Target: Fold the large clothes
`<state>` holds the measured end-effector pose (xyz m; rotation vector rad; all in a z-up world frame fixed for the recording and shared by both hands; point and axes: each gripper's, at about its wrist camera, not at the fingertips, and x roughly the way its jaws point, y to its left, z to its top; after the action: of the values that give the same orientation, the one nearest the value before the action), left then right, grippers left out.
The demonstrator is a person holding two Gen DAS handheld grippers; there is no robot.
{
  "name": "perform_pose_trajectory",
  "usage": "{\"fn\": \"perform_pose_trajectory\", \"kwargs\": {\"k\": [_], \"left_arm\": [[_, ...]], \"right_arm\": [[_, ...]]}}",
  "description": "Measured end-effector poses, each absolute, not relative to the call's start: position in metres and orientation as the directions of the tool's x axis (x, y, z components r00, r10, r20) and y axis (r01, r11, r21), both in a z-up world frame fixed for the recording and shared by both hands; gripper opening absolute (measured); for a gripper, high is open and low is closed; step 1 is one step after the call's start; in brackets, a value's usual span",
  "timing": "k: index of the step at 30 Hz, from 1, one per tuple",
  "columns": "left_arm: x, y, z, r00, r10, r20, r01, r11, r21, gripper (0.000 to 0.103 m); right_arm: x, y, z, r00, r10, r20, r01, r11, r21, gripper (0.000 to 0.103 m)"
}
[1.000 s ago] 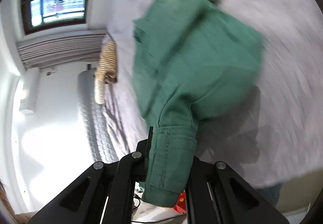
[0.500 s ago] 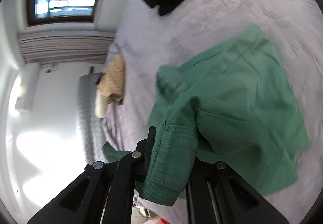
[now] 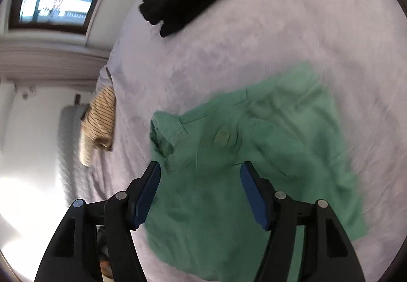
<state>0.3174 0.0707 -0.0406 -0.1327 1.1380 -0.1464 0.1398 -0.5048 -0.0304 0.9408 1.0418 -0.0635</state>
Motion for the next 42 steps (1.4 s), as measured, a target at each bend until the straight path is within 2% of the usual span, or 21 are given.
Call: {"fn": "perform_pose_trajectory", "kwargs": {"k": [2,3,4,8,12,15,17,18,19,20,21,24,25,26,28,29,31,36,38,41,42], "left_arm": [[0.319,0.067,-0.047,0.401,-0.176,-0.899,0.057,0.984,-0.168,0.099],[0.32,0.061,-0.058,0.379,-0.164,-0.911,0.056,0.986,-0.155,0.099],[0.319,0.056,-0.071,0.351,-0.158,-0.923,0.053,0.987,-0.149,0.099],[0.309,0.045,-0.121,0.267,-0.073,-0.961,0.038,0.997,-0.065,0.099],[0.291,0.064,-0.14,0.213,-0.042,-0.976,0.034,0.999,-0.036,0.099],[0.278,0.094,-0.127,0.228,-0.03,-0.973,0.011,1.0,-0.028,0.099],[0.271,0.111,-0.12,0.222,-0.042,-0.974,-0.012,0.999,-0.046,0.099],[0.266,0.121,-0.117,0.212,-0.064,-0.975,-0.028,0.997,-0.072,0.099],[0.261,0.13,-0.117,0.198,-0.09,-0.976,-0.042,0.994,-0.101,0.099],[0.255,0.137,-0.117,0.184,-0.111,-0.977,-0.051,0.991,-0.122,0.099],[0.251,0.14,-0.119,0.172,-0.122,-0.978,-0.055,0.99,-0.133,0.099],[0.241,0.143,-0.13,0.136,-0.174,-0.975,-0.066,0.981,-0.184,0.099],[0.24,0.142,-0.133,0.127,-0.198,-0.972,-0.071,0.976,-0.208,0.092],[0.24,0.14,-0.137,0.117,-0.224,-0.968,-0.076,0.969,-0.233,0.083],[0.24,0.131,-0.148,0.079,-0.284,-0.956,-0.08,0.954,-0.29,0.04],[0.241,0.125,-0.151,0.072,-0.274,-0.959,-0.068,0.958,-0.279,0.03],[0.238,0.114,-0.146,0.082,-0.234,-0.969,-0.018,0.971,-0.237,0.024],[0.225,0.108,-0.138,0.111,-0.201,-0.973,0.067,0.979,-0.195,0.01],[0.219,0.115,-0.147,0.095,-0.193,-0.977,0.066,0.98,-0.187,0.01],[0.213,0.113,-0.151,0.106,-0.179,-0.978,0.052,0.983,-0.175,0.01],[0.212,0.113,-0.149,0.11,-0.177,-0.978,0.048,0.984,-0.173,0.01]], "right_arm": [[0.144,-0.497,-0.029,0.503,0.344,-0.793,0.432,0.694,0.576,0.05],[0.146,-0.492,-0.032,0.482,0.337,-0.809,0.421,0.721,0.551,0.031],[0.149,-0.487,-0.039,0.455,0.328,-0.828,0.415,0.745,0.523,0.024],[0.15,-0.479,-0.087,0.343,0.235,-0.909,0.464,0.799,0.381,0.024],[0.118,-0.505,-0.111,0.326,0.168,-0.93,0.542,0.773,0.33,0.0],[0.096,-0.522,-0.101,0.338,0.165,-0.926,0.583,0.736,0.344,0.002],[0.075,-0.525,-0.086,0.36,0.172,-0.917,0.6,0.711,0.368,0.018],[0.06,-0.523,-0.077,0.388,0.179,-0.904,0.598,0.697,0.394,0.039],[0.046,-0.52,-0.07,0.412,0.18,-0.893,0.599,0.685,0.415,0.069],[0.033,-0.516,-0.066,0.431,0.182,-0.884,0.602,0.672,0.431,0.078],[0.015,-0.51,-0.065,0.446,0.204,-0.872,0.608,0.646,0.462,0.079],[-0.026,-0.498,-0.078,0.464,0.265,-0.845,0.664,0.528,0.53,0.079],[-0.037,-0.496,-0.088,0.473,0.292,-0.831,0.681,0.478,0.555,0.079],[-0.044,-0.495,-0.099,0.48,0.313,-0.819,0.7,0.426,0.573,0.079],[-0.045,-0.5,-0.113,0.52,0.307,-0.797,0.724,0.336,0.602,0.078],[-0.044,-0.504,-0.118,0.546,0.305,-0.78,0.722,0.301,0.623,0.074],[-0.031,-0.51,-0.124,0.525,0.314,-0.791,0.739,0.294,0.607,0.009],[-0.022,-0.499,-0.098,0.434,0.224,-0.873,0.719,0.497,0.485,0.005],[-0.029,-0.502,-0.109,0.409,0.231,-0.883,0.731,0.496,0.469,0.006],[-0.045,-0.511,-0.11,0.452,0.264,-0.852,0.716,0.462,0.523,0.01],[-0.048,-0.512,-0.103,0.466,0.254,-0.848,0.709,0.466,0.529,0.019]]}}
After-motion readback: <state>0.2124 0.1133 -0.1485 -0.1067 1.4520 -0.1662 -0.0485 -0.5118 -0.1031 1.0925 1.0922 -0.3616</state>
